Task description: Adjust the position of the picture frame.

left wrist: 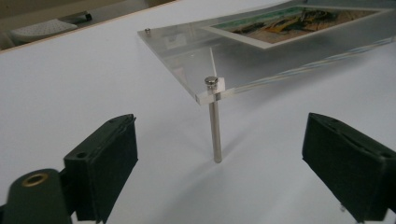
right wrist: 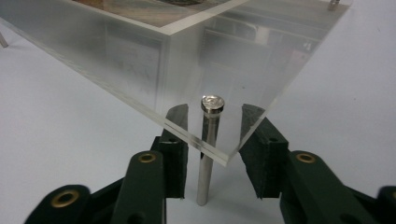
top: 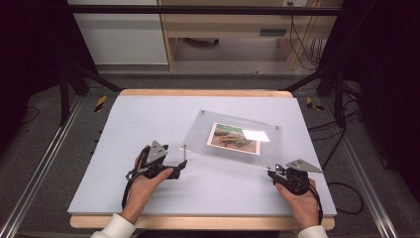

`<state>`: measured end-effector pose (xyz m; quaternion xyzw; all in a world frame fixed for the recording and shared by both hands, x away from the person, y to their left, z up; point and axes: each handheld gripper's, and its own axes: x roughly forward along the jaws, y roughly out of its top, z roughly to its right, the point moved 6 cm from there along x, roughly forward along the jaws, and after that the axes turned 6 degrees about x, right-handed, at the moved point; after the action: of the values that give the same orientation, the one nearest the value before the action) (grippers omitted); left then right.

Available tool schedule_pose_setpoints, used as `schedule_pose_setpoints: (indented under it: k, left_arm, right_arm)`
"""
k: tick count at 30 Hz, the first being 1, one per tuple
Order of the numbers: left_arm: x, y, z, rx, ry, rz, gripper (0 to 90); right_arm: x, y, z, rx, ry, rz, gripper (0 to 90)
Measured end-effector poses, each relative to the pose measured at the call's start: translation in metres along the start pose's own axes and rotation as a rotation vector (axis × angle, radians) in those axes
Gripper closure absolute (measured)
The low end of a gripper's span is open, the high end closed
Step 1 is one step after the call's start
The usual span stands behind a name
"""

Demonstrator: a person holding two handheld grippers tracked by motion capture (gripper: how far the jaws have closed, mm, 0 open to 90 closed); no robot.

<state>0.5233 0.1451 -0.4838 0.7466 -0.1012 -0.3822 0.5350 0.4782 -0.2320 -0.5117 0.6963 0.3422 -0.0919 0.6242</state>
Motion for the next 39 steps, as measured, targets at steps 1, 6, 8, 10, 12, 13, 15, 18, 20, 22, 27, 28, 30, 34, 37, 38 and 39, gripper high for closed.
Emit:
schedule_pose_setpoints:
  k: [1,6,8,10,12,13,15,18,20,22,27,28,30,34,37,38,39]
  left_arm:
    - [0.001,0.000,0.000,-0.005,-0.003,0.000,13.2]
    - [0.006,-0.001,0.003,-0.024,-0.022,-0.012,19.0]
    - [0.009,-0.001,0.003,-0.027,-0.026,-0.017,23.7]
    - [0.012,0.000,0.004,-0.041,-0.032,-0.022,27.1]
    - [0.016,0.001,0.001,-0.068,-0.036,-0.026,34.1]
    - [0.022,0.001,-0.001,-0.107,-0.033,-0.028,36.6]
    - [0.028,-0.001,-0.005,-0.115,-0.021,-0.045,42.1]
    - [0.034,-0.002,-0.009,-0.142,-0.021,-0.043,48.7]
    - [0.038,-0.002,-0.010,-0.153,-0.034,-0.040,55.9]
    - [0.041,-0.001,-0.009,-0.122,-0.037,-0.046,60.4]
    - [0.048,-0.001,-0.007,-0.100,-0.036,-0.032,66.2]
    - [0.048,-0.001,-0.007,-0.104,-0.038,-0.032,68.1]
    - [0.049,-0.001,-0.005,-0.098,-0.050,-0.025,73.7]
    - [0.050,0.000,-0.005,-0.115,-0.055,-0.013,82.7]
    - [0.049,0.001,-0.005,-0.120,-0.052,-0.007,84.0]
    - [0.049,0.001,-0.005,-0.125,-0.051,-0.005,84.1]
    - [0.049,0.002,-0.005,-0.136,-0.049,0.001,84.2]
  right_arm:
    - [0.000,0.000,0.000,0.009,0.006,0.003,69.7]
    - [0.001,-0.001,0.000,0.024,0.034,0.005,79.3]
    - [0.002,-0.001,-0.001,0.020,0.042,0.004,82.7]
    - [0.001,0.000,-0.002,0.018,0.047,0.002,84.7]
    - [0.001,0.000,-0.002,0.021,0.054,-0.001,84.7]
    - [0.001,0.000,-0.002,0.023,0.057,-0.001,84.7]
    - [0.001,0.000,-0.002,0.032,0.062,-0.002,84.6]
    - [0.001,0.000,-0.002,0.037,0.066,-0.001,84.5]
    - [0.001,0.001,-0.002,0.041,0.067,-0.001,84.5]
    - [0.001,0.001,-0.002,0.046,0.070,-0.001,84.4]
    - [0.001,0.001,-0.001,0.049,0.073,-0.001,84.3]
    - [0.001,0.001,-0.001,0.050,0.073,-0.001,84.3]
    - [0.001,0.001,-0.001,0.050,0.072,-0.002,84.3]
    - [0.001,0.001,-0.001,0.050,0.073,0.000,84.3]
    - [0.001,0.001,-0.001,0.052,0.073,0.005,84.2]
    - [0.001,0.002,-0.002,0.055,0.075,0.009,84.2]
    - [0.000,0.002,-0.002,0.057,0.076,0.016,83.9]
